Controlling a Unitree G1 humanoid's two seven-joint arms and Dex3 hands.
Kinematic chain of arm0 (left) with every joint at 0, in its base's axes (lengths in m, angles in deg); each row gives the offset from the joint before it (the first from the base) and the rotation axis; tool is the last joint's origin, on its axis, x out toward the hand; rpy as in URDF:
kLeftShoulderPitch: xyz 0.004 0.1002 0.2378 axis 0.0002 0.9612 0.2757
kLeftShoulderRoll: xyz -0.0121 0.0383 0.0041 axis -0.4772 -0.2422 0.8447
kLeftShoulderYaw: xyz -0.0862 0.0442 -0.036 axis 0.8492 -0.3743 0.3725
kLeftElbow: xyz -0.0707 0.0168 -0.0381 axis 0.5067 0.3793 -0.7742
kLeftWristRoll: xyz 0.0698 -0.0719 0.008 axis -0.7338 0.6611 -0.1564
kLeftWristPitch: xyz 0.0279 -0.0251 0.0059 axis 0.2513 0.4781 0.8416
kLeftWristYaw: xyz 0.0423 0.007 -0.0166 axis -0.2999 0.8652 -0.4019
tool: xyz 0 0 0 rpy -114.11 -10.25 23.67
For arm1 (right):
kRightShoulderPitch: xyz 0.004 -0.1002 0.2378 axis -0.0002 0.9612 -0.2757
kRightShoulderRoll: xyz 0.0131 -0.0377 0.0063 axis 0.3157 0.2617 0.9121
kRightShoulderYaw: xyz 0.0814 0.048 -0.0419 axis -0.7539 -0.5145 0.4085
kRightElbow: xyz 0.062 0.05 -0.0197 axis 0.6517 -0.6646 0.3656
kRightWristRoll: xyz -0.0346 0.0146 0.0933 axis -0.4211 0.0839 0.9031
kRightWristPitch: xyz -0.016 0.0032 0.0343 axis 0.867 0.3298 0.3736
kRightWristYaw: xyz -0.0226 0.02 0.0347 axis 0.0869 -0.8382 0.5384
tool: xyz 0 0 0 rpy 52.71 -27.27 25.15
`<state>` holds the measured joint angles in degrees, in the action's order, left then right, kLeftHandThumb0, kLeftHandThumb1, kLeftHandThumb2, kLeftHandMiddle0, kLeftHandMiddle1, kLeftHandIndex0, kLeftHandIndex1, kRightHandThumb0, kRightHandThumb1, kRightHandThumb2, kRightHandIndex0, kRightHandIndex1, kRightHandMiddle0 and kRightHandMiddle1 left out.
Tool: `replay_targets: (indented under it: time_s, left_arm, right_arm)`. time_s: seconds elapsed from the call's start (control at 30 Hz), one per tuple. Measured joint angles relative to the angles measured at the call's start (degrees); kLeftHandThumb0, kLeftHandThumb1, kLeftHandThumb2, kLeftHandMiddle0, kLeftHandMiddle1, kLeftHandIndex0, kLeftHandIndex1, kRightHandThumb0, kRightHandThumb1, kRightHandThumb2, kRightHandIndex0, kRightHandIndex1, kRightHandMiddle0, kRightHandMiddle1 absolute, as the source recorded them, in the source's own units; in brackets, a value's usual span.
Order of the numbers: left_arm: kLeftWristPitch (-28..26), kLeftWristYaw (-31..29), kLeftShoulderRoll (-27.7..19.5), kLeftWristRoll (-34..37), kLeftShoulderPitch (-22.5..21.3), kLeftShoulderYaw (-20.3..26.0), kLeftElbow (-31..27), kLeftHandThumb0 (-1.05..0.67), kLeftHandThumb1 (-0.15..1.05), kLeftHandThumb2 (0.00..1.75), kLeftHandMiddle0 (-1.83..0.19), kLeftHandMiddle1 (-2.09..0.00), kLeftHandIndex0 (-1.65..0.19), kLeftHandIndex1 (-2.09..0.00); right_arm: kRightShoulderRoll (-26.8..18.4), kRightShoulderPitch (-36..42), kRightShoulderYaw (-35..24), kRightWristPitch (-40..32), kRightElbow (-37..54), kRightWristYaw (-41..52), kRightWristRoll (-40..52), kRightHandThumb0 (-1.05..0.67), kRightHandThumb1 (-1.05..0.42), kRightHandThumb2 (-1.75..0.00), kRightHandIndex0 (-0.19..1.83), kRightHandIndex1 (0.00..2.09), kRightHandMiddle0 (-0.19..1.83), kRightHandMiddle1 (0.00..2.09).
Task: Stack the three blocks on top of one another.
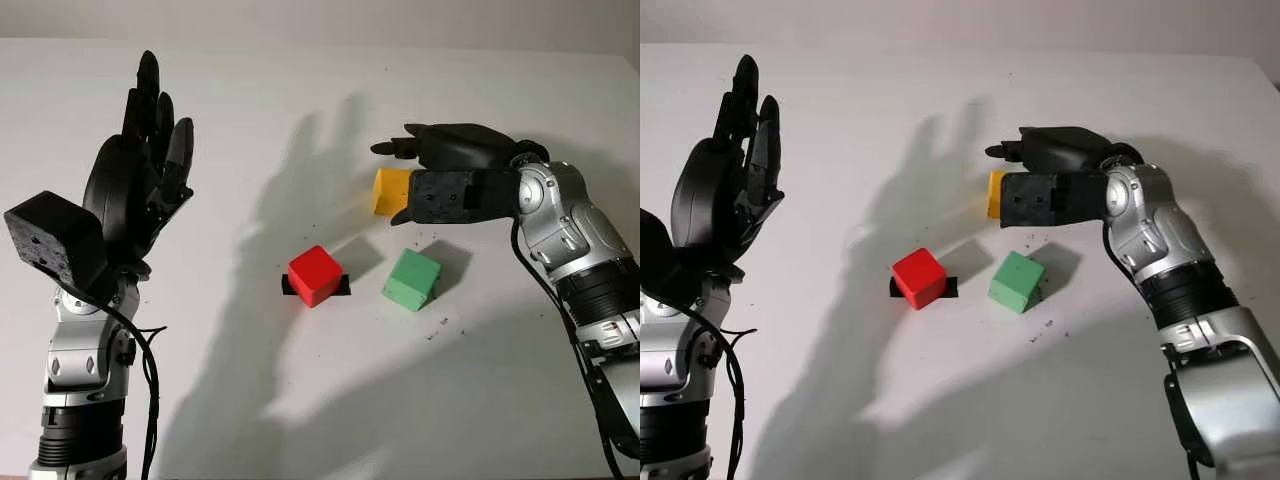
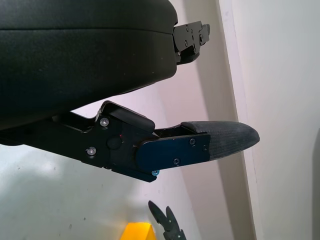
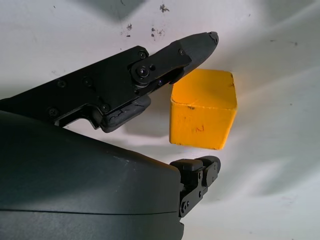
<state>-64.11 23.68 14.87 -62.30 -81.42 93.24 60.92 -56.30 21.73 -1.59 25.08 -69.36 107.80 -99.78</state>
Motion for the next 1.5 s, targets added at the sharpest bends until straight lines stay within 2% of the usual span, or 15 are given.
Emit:
replay_targets:
  time_s: [0.33,0.5,0.53,0.57,0.6,0.63,0.7,0.77,1.2,1.5]
  left_arm:
    - [0.7,0.5,0.0,-2.7,0.0,-0.8,0.0,-0.77,1.05,0.51,0.19,0.0,0.19,0.0]
    - [0.2,1.6,0.0,-4.4,0.0,-1.2,-0.4,-0.8,1.05,0.47,0.19,-0.01,0.19,0.0]
    - [0.1,1.7,0.0,-4.6,0.0,-1.2,-0.5,-0.81,1.05,0.46,0.19,-0.01,0.19,0.0]
    - [0.1,1.7,0.0,-4.7,0.1,-1.2,-0.6,-0.81,1.05,0.46,0.19,-0.01,0.19,0.0]
    - [0.0,1.8,0.0,-4.7,0.1,-1.2,-0.7,-0.81,1.05,0.45,0.19,-0.02,0.19,0.0]
    - [-0.2,1.9,0.0,-4.9,0.2,-1.2,-0.8,-0.82,1.05,0.45,0.19,-0.02,0.19,0.0]
    - [-0.3,2.1,0.0,-5.2,0.3,-1.3,-1.0,-0.81,1.05,0.45,0.19,-0.02,0.19,0.0]
    - [-0.4,2.2,0.0,-5.3,0.4,-1.4,-1.2,-0.8,1.05,0.46,0.19,-0.01,0.19,0.0]
    - [-0.4,1.8,0.2,-4.5,0.4,-2.1,-1.2,-0.77,1.05,0.48,0.19,0.0,0.19,0.0]
    - [0.1,1.9,0.2,-4.6,0.5,-2.1,-1.2,-0.77,1.05,0.51,0.19,0.0,0.19,0.0]
  right_arm:
    - [0.0,0.0,0.6,3.3,-3.3,-4.8,-1.6,-0.57,-0.89,-0.06,0.11,0.09,0.47,0.12]
    - [0.0,0.2,0.5,3.6,-3.4,-6.7,-1.5,-0.49,-0.91,-0.06,0.21,0.11,0.62,0.2]
    - [0.0,0.3,0.5,3.6,-3.4,-7.0,-1.4,-0.48,-0.92,-0.06,0.23,0.09,0.61,0.27]
    - [0.0,0.4,0.5,3.6,-3.4,-7.2,-1.3,-0.46,-0.93,-0.06,0.26,0.08,0.57,0.44]
    - [0.0,0.4,0.4,3.7,-3.4,-7.6,-1.2,-0.44,-0.94,-0.06,0.29,0.07,0.49,0.78]
    - [0.0,0.4,0.4,3.8,-3.5,-8.0,-1.1,-0.42,-0.94,-0.06,0.31,0.07,0.45,0.97]
    - [0.0,0.4,0.1,4.2,-3.9,-8.6,-0.6,-0.39,-0.95,-0.06,0.34,0.07,0.41,1.16]
    - [0.0,0.4,0.0,4.9,-4.5,-9.2,-0.1,-0.37,-0.97,-0.06,0.38,0.08,0.38,1.27]
    - [0.1,0.4,-0.4,9.2,-6.8,-11.0,2.8,-0.32,-0.96,-0.05,0.4,0.06,0.4,1.25]
    - [0.2,-0.9,-3.9,13.0,-8.2,-4.3,12.1,-0.26,-0.94,-0.05,0.34,0.04,0.43,1.16]
